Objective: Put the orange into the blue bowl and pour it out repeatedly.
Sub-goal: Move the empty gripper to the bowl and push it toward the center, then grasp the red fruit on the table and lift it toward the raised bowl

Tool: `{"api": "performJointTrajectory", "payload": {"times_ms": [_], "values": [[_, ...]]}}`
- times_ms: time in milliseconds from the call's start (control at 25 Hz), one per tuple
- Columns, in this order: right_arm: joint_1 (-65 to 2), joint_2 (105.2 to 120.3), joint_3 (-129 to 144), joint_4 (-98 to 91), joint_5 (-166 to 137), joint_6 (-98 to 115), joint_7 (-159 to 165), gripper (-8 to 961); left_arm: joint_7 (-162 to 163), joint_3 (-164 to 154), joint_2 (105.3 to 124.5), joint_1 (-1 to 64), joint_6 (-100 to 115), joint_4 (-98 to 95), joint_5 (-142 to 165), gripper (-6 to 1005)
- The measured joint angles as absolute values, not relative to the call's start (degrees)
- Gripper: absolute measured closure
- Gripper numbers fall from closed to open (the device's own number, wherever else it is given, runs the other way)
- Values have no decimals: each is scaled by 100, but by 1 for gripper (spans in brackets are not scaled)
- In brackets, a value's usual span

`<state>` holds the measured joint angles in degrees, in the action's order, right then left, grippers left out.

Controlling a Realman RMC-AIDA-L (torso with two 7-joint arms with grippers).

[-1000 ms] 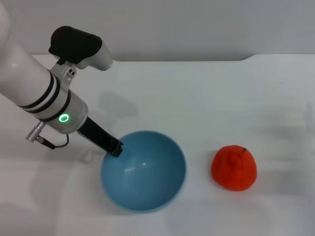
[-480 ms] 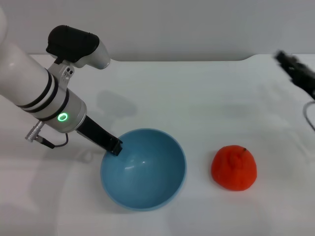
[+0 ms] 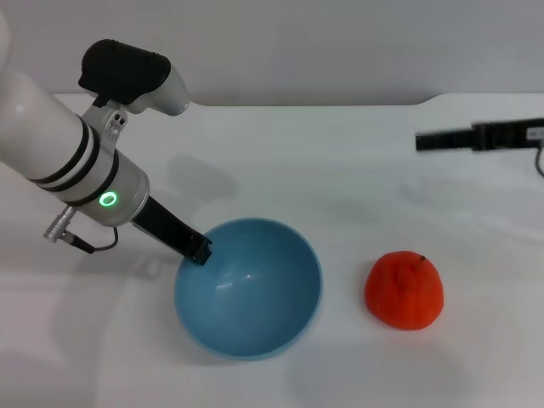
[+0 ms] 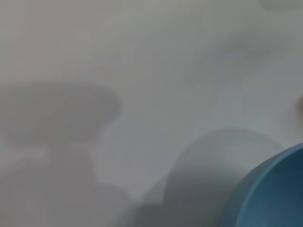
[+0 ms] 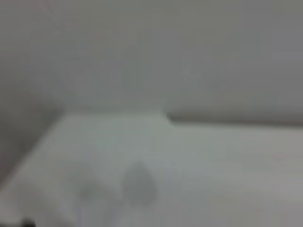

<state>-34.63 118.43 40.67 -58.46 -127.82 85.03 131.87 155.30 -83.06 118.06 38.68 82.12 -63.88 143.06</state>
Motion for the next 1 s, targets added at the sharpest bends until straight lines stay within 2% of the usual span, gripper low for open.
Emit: {"api": "performJointTrajectory", "payload": {"times_ms": [320, 1000], "values": [[-4029, 11854, 5021, -6535, -14669, 9756, 14138, 439, 15529, -8270, 11809, 3895, 8192, -6399, 14308, 1000], [-4146, 11879, 6322, -5462, -14571, 9104, 14212, 445, 15530, -8323, 11844, 3974, 8054, -6386, 14120, 1000]]}}
